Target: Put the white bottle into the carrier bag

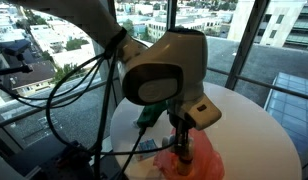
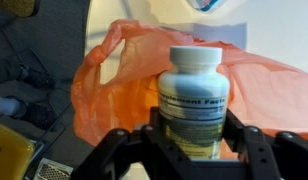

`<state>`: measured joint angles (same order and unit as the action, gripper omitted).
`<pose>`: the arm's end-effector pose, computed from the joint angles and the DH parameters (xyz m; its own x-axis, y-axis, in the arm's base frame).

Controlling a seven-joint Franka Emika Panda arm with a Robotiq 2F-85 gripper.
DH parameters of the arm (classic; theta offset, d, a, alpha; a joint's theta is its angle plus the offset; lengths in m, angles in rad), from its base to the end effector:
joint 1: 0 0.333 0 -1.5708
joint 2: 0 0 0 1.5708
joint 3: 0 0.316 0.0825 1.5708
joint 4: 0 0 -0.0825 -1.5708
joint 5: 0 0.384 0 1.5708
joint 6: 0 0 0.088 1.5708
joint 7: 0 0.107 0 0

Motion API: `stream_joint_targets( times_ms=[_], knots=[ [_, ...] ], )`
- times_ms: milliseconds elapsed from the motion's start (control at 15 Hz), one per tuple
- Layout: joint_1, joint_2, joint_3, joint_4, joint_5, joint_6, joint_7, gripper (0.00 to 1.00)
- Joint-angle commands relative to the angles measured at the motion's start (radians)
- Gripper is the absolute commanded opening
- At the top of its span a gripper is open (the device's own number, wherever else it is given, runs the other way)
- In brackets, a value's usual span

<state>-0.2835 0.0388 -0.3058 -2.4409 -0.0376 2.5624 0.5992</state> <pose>0.4095 -0.2735 0.2949 0.3996 -0.9124 0.0887 -0.9152 -0.4026 -0.0184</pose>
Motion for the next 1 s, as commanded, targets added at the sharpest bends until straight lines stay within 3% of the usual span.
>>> stream_joint_targets(
  times_ms=[0, 933],
  knots=[
    [-0.003, 0.032, -0.008, -0.002, 0.009, 0.014, -0.017, 0.36],
    [0.003, -0.006, -0.009, -0.014, 0.083, 0.002, -0.093, 0.36]
  ],
)
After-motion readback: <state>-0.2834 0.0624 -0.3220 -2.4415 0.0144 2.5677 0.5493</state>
